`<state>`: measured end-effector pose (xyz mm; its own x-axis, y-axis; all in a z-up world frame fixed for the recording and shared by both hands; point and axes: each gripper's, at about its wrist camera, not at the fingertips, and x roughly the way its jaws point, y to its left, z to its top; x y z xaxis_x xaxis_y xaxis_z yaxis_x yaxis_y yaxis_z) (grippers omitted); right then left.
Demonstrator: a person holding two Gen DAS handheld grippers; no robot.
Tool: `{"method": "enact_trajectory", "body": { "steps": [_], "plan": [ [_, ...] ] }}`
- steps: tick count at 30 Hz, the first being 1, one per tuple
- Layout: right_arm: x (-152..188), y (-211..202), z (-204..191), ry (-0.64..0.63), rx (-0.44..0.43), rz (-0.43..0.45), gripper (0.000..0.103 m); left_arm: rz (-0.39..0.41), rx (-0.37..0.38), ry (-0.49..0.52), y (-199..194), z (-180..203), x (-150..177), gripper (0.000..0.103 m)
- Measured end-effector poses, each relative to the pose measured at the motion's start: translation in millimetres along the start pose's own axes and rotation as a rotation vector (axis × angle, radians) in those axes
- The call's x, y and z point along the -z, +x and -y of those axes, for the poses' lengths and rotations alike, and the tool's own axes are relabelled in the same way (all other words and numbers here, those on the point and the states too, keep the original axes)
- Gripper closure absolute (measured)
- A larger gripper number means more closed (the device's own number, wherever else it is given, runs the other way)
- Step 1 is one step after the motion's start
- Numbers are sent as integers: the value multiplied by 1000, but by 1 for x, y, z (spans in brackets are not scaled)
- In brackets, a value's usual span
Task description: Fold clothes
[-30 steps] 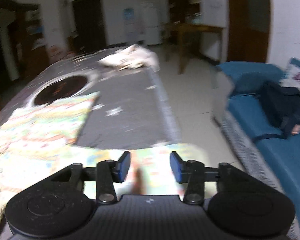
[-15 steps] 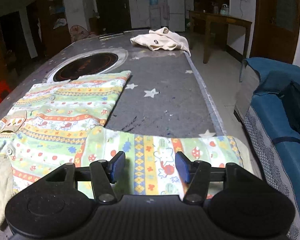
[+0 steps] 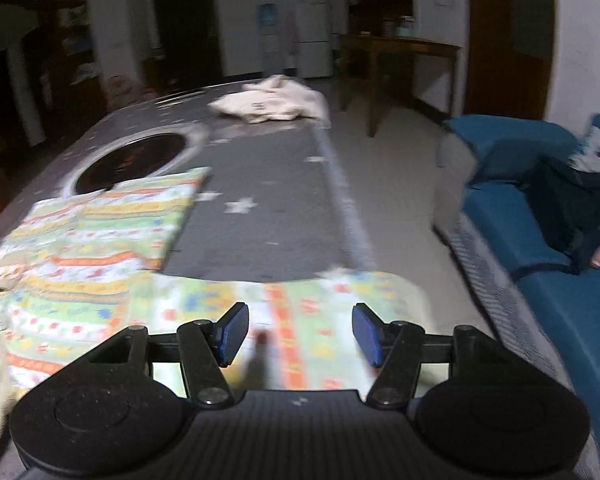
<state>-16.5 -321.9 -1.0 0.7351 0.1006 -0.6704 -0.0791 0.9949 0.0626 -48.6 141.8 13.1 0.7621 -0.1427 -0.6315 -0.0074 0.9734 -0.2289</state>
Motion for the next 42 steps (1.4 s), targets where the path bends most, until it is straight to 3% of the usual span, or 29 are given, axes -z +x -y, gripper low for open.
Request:
{"method": "enact_trajectory", "body": {
  "steps": [4, 7, 17, 19, 23, 27, 29, 32, 37, 42],
  "plan": [
    [10, -4, 34, 100, 83, 1, 45, -3, 68, 59, -1, 30, -1, 48],
    [17, -4, 58, 199, 98, -12, 45, -13, 110, 105, -1, 52, 0, 44],
    [38, 15, 103, 509, -70, -64, 46, -58, 152, 181, 4, 85, 12, 41],
    [42, 15, 108, 540, -91, -60, 50, -65, 152, 186, 5, 85, 15, 41],
    [45, 12, 115, 600, -130, -29, 73, -80, 150, 185, 7, 85, 18, 41],
    [44, 10, 116, 612, -128, -26, 71, -86, 156, 187, 8, 86, 21, 41],
    [46, 8, 118, 635, -115, -26, 58, -85, 159, 187, 7, 86, 21, 41],
    [55, 6, 129, 714, -112, -29, 50, -84, 157, 187, 7, 86, 21, 39],
    [78, 13, 148, 904, -218, -64, 50, -92, 159, 195, 8, 89, 23, 38],
    [85, 22, 152, 968, -305, -62, 57, -96, 165, 205, 9, 94, 24, 37]
  ]
}}
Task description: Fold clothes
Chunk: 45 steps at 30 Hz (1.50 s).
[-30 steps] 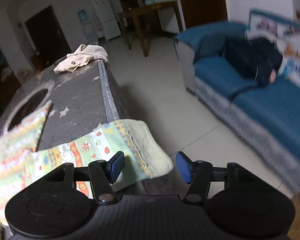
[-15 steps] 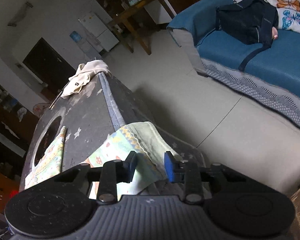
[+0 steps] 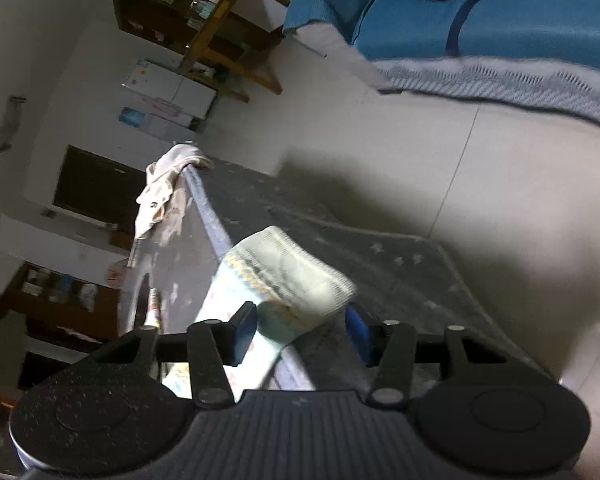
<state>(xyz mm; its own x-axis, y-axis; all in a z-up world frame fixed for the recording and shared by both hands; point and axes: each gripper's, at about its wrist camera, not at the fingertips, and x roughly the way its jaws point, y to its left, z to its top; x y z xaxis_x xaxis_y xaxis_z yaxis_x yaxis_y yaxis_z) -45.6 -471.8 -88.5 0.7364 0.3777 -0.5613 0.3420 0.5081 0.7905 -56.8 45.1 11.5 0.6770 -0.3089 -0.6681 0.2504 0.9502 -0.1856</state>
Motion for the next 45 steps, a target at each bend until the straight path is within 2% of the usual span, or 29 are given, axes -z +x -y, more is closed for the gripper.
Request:
{"method": "enact_trajectory", "body": {
  "steps": [2, 3, 5, 8, 10, 13, 21, 29, 35, 40, 43, 45],
  "plan": [
    [2, -1, 0, -9, -12, 19, 76, 1, -2, 1, -1, 0, 0, 36],
    [3, -3, -2, -21, -15, 36, 79, 1, -4, 1, -1, 0, 0, 36],
    [5, -9, -13, -80, 7, 86, 91, -2, -8, 0, -1, -1, 1, 36],
    [9, -21, -38, -218, 33, 158, 96, -3, -10, -4, -2, -3, 2, 35],
    [14, -27, -65, -335, 28, 182, 96, -5, -8, -6, -2, -5, 3, 35],
    [20, -25, -99, -423, -51, 143, 97, -7, -6, -9, -2, -5, 4, 35],
    [54, 16, -196, -586, -221, -26, 97, 4, -6, -17, -9, -9, 8, 34],
    [121, 56, -280, -767, -353, -181, 97, 17, -9, -47, -19, -19, 16, 33],
    [184, 74, -317, -859, -422, -273, 97, 19, -16, -75, -22, -28, 24, 32],
    [221, 89, -323, -899, -429, -360, 95, 22, -33, -97, -25, -37, 27, 32],
    [221, 85, -322, -946, -389, -349, 92, 32, -32, -96, -30, -40, 25, 34],
    [210, 80, -318, -973, -344, -331, 83, 39, -25, -88, -32, -40, 22, 34]
  ]
}}
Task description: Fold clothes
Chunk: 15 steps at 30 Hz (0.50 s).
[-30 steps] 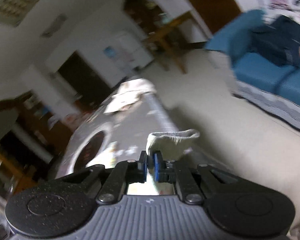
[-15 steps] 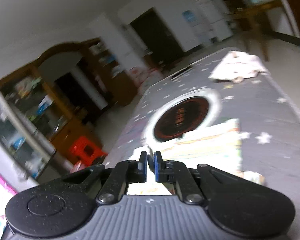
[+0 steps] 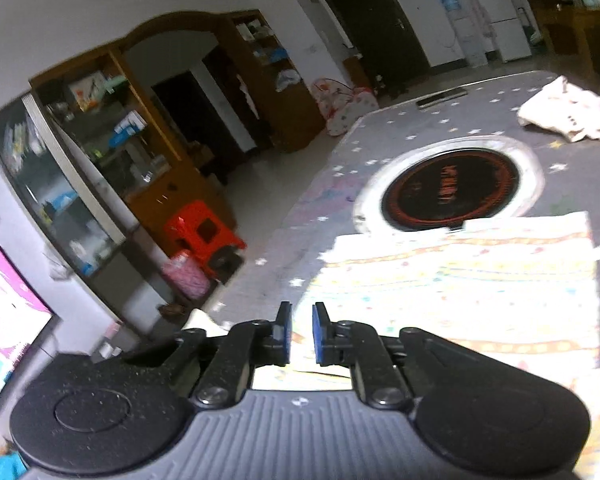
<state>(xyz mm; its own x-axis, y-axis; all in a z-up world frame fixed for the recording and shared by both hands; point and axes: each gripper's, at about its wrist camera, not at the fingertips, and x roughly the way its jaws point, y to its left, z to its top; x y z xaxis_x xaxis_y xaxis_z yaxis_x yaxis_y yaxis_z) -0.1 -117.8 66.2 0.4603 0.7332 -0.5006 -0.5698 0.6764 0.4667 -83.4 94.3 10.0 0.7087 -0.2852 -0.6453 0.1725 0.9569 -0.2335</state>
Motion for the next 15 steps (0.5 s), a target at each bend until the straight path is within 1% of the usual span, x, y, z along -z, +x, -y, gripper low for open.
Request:
{"method": "enact_trajectory", "body": {
  "steps": [1, 2, 4, 5, 7, 9, 10, 12, 14, 15],
  "plan": [
    [-1, -5, 5, -9, 24, -5, 73, 2, 9, 9, 1, 2, -3, 37],
    [-2, -10, 9, -18, 48, -10, 66, 5, 19, 20, 3, 6, -6, 39],
    [-1, -20, 16, -52, 112, -25, 63, 7, 41, 42, 7, 14, -11, 47],
    [0, -25, 21, -74, 154, -36, 59, 4, 57, 54, 10, 20, -14, 47],
    [3, -35, 30, -90, 208, -53, 54, -2, 66, 90, 19, 31, -19, 48],
    [7, -49, 40, -98, 259, -71, 51, -14, 66, 123, 29, 42, -22, 48],
    [10, -54, 44, -104, 281, -74, 47, -27, 60, 133, 35, 46, -24, 48],
    [16, -63, 51, -118, 319, -84, 44, -55, 56, 138, 46, 50, -27, 48],
    [23, -71, 55, -130, 349, -94, 35, -77, 45, 148, 56, 53, -28, 48],
    [27, -74, 57, -136, 361, -100, 33, -87, 38, 154, 60, 55, -28, 48]
  ]
}}
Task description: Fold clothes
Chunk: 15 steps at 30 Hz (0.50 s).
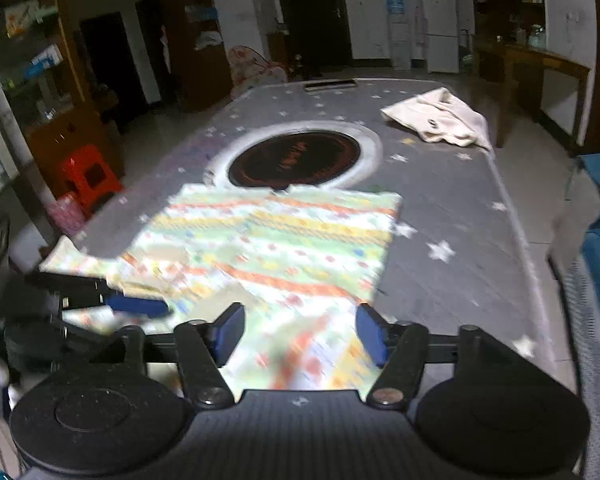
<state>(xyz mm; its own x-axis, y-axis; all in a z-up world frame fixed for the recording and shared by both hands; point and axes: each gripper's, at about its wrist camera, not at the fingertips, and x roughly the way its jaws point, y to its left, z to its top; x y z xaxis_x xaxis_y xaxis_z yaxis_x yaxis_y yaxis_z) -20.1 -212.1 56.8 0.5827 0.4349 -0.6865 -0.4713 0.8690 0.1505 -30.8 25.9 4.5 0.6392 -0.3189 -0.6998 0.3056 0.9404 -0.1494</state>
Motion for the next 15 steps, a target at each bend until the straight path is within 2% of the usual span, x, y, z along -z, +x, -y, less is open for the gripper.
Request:
{"method": "enact_trajectory", "body": {
  "steps": [2, 3, 5, 8, 15],
  "plan": [
    [9, -2, 2, -15, 20, -9, 31, -19, -6, 7, 8, 1, -1, 53],
    [13, -2, 2, -25, 28, -13, 30, -28, -7, 8, 12, 2, 0, 60],
    [21, -3, 0, -44, 46, -21, 21, -28, -8, 17, 15, 4, -1, 74],
    [32, -2, -2, -72, 66, -42, 20, -20, -8, 33, 19, 8, -2, 94],
    [54, 10, -8, -102, 96, -86, 16, 112, -13, 17, -15, 9, -27, 96]
  ]
}}
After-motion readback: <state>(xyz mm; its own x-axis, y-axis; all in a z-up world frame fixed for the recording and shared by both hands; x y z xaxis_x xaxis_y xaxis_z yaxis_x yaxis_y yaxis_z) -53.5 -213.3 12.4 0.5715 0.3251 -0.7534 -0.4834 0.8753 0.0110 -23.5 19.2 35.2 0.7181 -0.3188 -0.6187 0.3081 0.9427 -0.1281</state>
